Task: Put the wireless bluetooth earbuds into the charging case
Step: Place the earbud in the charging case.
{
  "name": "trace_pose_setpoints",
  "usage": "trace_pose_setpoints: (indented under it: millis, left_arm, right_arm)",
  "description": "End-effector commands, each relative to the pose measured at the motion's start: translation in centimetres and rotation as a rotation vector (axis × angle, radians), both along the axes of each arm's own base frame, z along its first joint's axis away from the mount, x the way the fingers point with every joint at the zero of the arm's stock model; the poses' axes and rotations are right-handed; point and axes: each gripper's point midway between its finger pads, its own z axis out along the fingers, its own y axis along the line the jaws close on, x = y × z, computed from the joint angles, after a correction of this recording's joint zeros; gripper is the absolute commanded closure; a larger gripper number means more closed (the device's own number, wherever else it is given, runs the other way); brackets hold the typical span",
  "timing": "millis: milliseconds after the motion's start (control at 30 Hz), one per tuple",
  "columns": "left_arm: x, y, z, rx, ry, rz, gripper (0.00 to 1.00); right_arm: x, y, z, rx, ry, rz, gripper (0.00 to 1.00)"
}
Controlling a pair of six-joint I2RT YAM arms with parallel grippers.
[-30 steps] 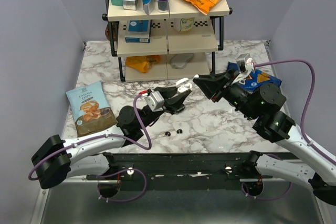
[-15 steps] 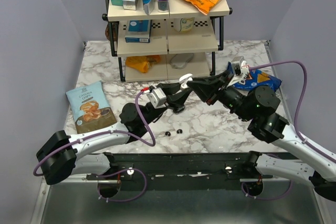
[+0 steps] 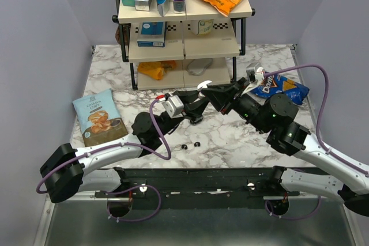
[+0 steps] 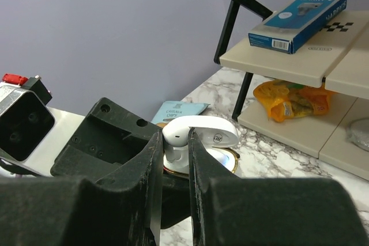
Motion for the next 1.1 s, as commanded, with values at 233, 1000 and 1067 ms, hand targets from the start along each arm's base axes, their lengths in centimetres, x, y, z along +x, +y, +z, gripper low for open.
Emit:
trace_pose_setpoints:
  millis: [233,1000,1067]
  left_arm:
    - [-0.2,1.1,2.4,-0.062,-0.021,0.022,1.0]
    - [-0.1,1.5,3.3,-0.089,0.002,0.029,1.0]
    - [0.0,1.4,3.4,-0.094,0.025,0.024,1.0]
  right_arm:
    - [0.6,-0.1,-0.2,-0.027,-0.014,-0.052,0.99]
    - [0.9,-0.3,-1.8,-0.07,0.024,-0.102,0.99]
    - [1.1,-0.4,-1.9,-0.067,0.029,-0.121,0.99]
